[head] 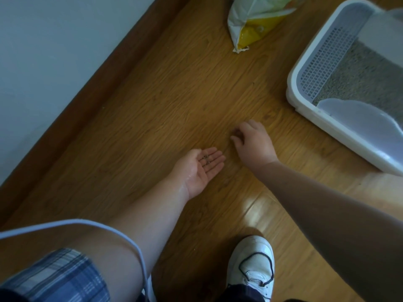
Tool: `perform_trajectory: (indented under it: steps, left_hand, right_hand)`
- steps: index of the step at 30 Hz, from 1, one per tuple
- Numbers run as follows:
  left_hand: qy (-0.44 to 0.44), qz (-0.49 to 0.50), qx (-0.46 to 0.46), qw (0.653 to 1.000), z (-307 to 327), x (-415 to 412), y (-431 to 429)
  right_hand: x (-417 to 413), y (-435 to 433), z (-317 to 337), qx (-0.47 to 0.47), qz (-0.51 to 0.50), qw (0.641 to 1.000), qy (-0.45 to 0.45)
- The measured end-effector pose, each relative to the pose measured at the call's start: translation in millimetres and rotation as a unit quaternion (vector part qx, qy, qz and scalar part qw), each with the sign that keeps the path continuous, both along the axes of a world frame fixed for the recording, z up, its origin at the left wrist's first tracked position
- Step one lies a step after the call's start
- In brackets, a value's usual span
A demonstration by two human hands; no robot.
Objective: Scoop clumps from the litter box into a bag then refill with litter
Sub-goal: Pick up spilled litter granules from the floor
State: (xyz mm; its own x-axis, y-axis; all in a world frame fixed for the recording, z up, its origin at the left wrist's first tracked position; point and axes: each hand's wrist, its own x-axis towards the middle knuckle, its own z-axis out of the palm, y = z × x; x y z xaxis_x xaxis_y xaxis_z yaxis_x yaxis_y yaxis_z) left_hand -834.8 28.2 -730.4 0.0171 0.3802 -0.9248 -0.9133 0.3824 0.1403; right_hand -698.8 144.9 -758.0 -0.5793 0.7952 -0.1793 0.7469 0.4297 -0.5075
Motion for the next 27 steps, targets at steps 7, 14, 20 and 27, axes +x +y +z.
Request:
perform_trajectory:
  steps: [7,14,20,27]
  left_hand:
    - [-0.007,0.003,-0.003,1.0,-0.7,-4.9,-1.0]
    - [-0.007,0.001,-0.016,1.0,-1.6,-4.7,-0.2]
    - [-0.014,0.03,-0.004,0.999,-1.8,-2.0,1.1]
    - [-0.001,0.021,-0.011,1.0,-2.8,-4.4,-2.9]
  right_hand:
    - [-12.8,5.2,-7.8,0.003,0.021,1.0,-0.022]
    - [-16.5,2.6,-6.3,0.053,0.069,0.994,-0.067]
    - [-17.4,-24.1,10.4,-0.024,0.134,0.989,0.051]
    - [-11.9,-25.0,0.6,-0.03,0.008,0.997,0.078]
